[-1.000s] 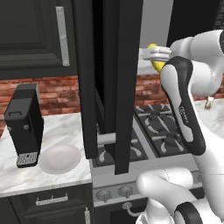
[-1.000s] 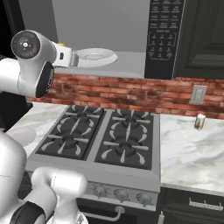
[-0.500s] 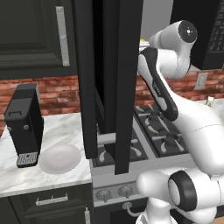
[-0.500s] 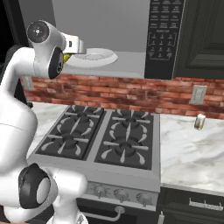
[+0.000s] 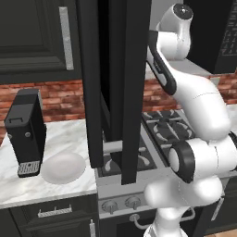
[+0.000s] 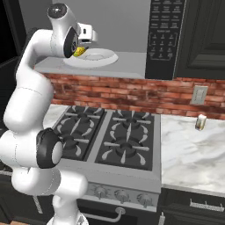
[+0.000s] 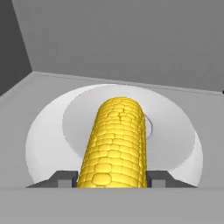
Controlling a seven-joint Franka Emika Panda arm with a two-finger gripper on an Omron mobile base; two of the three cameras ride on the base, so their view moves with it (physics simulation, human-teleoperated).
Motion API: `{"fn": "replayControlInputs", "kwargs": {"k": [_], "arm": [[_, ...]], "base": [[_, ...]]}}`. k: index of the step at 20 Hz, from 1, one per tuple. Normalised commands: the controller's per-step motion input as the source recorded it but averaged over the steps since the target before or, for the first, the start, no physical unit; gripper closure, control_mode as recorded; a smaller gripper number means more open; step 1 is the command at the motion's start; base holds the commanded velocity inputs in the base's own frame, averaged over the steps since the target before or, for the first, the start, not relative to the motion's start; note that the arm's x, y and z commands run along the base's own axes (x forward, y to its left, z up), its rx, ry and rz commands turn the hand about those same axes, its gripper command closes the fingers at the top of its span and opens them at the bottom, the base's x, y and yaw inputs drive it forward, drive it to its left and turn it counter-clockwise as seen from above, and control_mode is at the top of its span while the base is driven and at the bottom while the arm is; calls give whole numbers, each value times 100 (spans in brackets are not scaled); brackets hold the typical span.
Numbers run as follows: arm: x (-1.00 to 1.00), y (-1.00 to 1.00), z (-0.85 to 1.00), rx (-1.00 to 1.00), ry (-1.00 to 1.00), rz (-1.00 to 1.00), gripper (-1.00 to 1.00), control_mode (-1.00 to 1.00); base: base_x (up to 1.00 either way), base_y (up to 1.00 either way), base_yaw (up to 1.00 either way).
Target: Pick the corn from the counter and place it in the microwave.
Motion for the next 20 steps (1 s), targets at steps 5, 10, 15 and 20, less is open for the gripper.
{"fn": "replayControlInputs", "kwargs": {"k": [5,10,15,20], "arm": [[63,-29,-16,0,3,0,100,-100],[42,-13,-53,0,0,0,100,-100],[46,-2,-40,0,0,0,100,-100],[45,0,-11,0,0,0,100,-100]], "base": [[0,0,0],[0,0,0],[0,0,0],[0,0,0]]}}
